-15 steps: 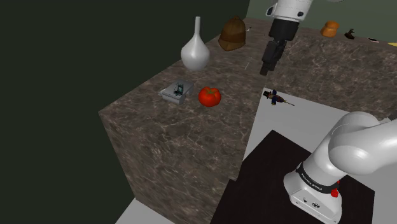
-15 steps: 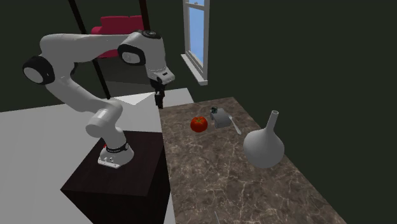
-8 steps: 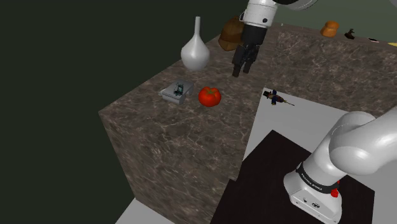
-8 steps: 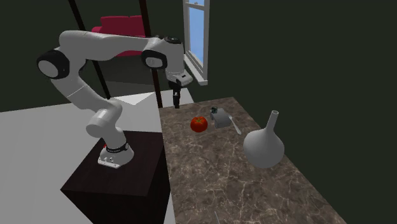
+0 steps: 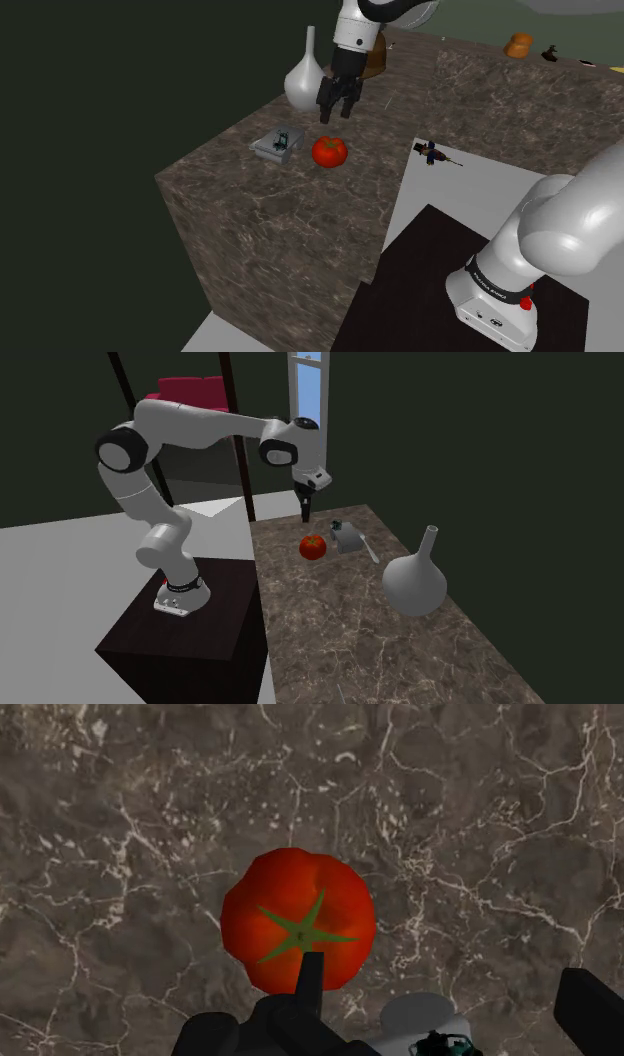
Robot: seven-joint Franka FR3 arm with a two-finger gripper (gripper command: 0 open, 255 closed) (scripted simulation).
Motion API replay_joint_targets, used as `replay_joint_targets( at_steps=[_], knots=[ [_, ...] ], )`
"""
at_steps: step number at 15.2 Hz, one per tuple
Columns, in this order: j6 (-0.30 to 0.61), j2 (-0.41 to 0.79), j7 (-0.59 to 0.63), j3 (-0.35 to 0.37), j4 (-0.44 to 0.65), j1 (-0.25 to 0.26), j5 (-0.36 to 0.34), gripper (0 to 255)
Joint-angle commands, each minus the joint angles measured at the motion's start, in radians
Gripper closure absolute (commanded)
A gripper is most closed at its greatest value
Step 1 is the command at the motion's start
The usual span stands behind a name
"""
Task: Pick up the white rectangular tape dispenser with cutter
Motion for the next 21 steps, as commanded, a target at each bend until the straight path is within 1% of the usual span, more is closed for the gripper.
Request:
replay_joint_targets(
  at_steps=[1, 6, 11, 18, 20, 21],
  knots=[
    [0.025, 0.073, 0.021, 0.012, 0.056, 0.006, 0.0, 0],
    [0.059, 0.259, 0.077, 0.035, 0.224, 0.024, -0.013, 0],
    [0.06, 0.448, 0.131, 0.047, 0.426, 0.048, -0.035, 0],
    [0.148, 0.462, 0.116, 0.047, 0.352, 0.05, -0.032, 0],
    [0.155, 0.464, 0.115, 0.047, 0.346, 0.05, -0.031, 0],
    [0.156, 0.463, 0.114, 0.047, 0.343, 0.049, -0.031, 255]
  ],
)
